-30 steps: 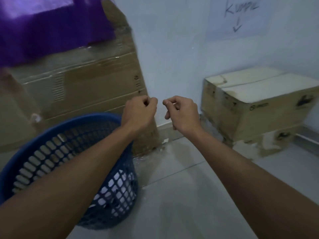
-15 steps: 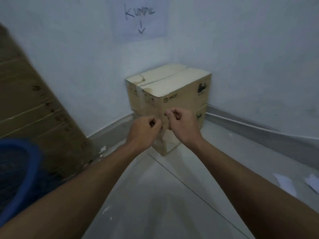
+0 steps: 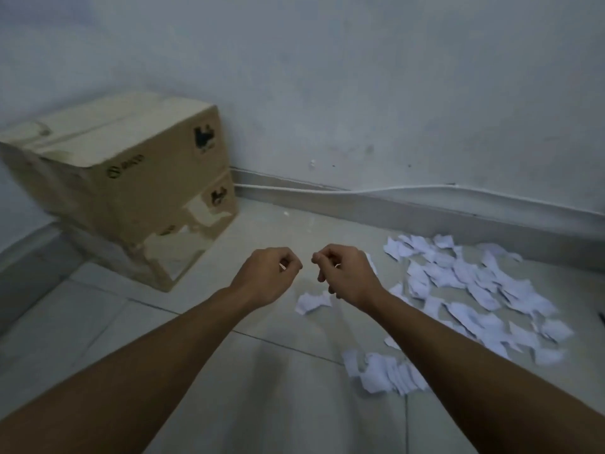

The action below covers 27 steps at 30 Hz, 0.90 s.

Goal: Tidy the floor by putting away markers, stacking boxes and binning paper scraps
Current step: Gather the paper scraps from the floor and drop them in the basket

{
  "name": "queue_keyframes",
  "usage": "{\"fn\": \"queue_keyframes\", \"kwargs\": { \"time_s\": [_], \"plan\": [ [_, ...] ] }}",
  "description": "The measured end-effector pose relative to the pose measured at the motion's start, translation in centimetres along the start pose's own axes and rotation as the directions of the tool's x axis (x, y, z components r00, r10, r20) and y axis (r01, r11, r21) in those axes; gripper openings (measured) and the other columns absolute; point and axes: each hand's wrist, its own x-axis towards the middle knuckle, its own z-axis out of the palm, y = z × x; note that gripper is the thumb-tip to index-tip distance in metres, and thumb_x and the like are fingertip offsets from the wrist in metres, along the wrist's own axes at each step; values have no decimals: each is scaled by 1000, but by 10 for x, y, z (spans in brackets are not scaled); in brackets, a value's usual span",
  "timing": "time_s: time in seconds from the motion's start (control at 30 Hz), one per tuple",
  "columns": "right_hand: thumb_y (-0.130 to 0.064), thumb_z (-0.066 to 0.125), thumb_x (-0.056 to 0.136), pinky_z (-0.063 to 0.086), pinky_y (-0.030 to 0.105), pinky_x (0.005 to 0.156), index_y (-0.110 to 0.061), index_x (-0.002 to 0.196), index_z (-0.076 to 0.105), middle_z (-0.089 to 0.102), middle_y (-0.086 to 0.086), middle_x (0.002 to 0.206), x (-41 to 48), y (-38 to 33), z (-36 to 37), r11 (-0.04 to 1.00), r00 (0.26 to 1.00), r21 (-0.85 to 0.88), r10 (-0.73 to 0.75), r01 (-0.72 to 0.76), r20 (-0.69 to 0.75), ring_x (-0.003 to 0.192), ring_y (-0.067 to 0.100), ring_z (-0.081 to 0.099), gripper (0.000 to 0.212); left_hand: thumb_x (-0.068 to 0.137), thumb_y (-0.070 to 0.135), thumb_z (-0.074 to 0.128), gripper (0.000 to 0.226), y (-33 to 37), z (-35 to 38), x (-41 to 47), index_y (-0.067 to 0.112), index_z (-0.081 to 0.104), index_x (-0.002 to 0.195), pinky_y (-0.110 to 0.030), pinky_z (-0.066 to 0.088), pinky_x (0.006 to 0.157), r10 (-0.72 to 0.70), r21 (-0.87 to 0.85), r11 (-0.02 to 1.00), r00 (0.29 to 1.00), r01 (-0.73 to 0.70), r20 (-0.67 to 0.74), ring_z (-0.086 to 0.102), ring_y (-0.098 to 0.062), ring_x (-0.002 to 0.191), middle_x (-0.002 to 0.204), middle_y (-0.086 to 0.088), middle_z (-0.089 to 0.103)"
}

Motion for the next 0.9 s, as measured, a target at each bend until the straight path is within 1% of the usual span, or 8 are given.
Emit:
{"fn": "queue_keyframes", "kwargs": {
  "time_s": [0.13,0.23,0.3,0.37,0.47,0.63,0.73,0.9],
  "plan": [
    [-28,56,97,49,24,59,-18,94,70,71,-6,77,-23,36,-29,991,997,-120,58,-65,-60,62,5,63,17,94,25,53,19,21,48,7,20,72,99,-33,54,82,100,37,994,986,-105,132,64,-11,90,102,6,71],
    [-41,60,93,52,31,86,-22,119,63,67,-3,112,-48,65,-36,955,999,-297,28,-16,38,99,11,62,33,94,24,55,18,23,79,9,22,68,107,-31,48,90,128,76,987,974,-145,189,60,-15,103,112,4,67],
    [-57,58,88,39,37,107,-25,139,46,49,0,144,-71,91,-36,898,980,-436,34,56,196,129,17,46,62,94,23,56,23,18,100,7,20,65,115,-31,45,95,126,67,987,967,-144,222,58,-17,110,121,2,63],
    [-70,48,85,17,44,119,-28,152,24,18,1,163,-94,121,-29,835,941,-533,62,134,333,149,19,16,83,95,20,56,33,6,118,3,15,59,128,-36,41,104,129,84,985,963,-153,237,52,-21,122,133,-4,58],
    [-72,33,91,-1,49,121,-25,157,8,-6,2,166,-121,157,-11,739,906,-629,61,241,419,152,20,-8,85,98,26,50,51,-14,141,-10,13,40,146,-43,29,116,131,197,965,969,-173,210,32,-30,142,152,-13,40],
    [-62,21,100,3,50,120,-18,154,28,13,6,164,-108,182,2,753,963,-630,-17,189,268,152,24,8,70,102,45,25,60,-19,187,-16,22,13,156,-45,-3,121,2,282,958,979,-61,205,-3,-24,152,165,-6,2],
    [-47,35,103,17,50,121,-11,147,43,30,13,159,-76,188,-6,813,995,-575,-50,91,87,149,29,24,57,100,47,14,60,-2,206,1,24,14,156,-40,-5,122,47,203,976,989,-76,142,-3,-19,151,165,-3,5],
    [-21,61,92,35,49,113,-3,134,56,50,19,145,-22,196,-35,908,982,-418,-111,36,-156,137,32,44,46,96,42,24,63,30,233,50,16,26,153,-35,5,121,99,59,993,995,-101,33,13,-21,150,162,-7,19]
  ]
}}
